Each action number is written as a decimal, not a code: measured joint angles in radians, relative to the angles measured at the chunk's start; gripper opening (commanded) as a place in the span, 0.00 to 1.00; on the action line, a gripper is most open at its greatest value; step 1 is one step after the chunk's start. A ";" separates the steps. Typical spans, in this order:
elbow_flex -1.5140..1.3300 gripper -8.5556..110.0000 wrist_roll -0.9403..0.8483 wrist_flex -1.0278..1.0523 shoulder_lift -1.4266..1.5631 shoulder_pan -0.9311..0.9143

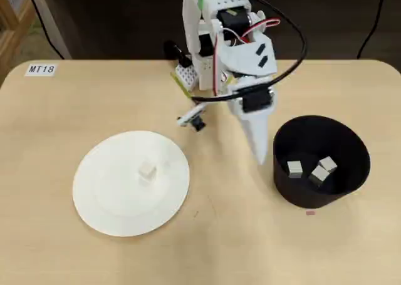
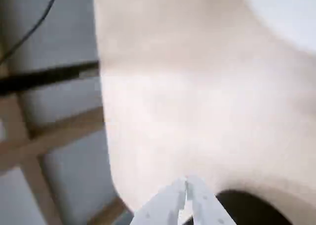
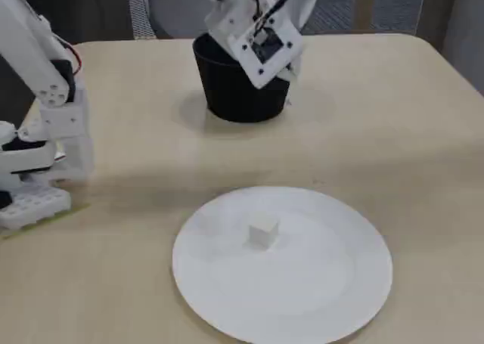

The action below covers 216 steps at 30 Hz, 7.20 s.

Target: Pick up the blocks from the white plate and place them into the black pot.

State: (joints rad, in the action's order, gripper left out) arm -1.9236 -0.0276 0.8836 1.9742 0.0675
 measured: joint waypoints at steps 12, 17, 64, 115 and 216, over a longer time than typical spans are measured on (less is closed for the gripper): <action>0.235 0.05 0.071 0.354 -0.298 -0.296; 0.163 0.05 0.097 0.341 -0.285 -0.362; -0.066 0.25 0.227 -0.043 -0.425 -0.454; -0.762 0.05 0.094 -0.991 0.476 0.606; -1.083 0.05 -0.071 0.115 1.275 -0.051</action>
State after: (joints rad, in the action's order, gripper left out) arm -3.0066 -0.0982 0.9986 3.2490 0.0169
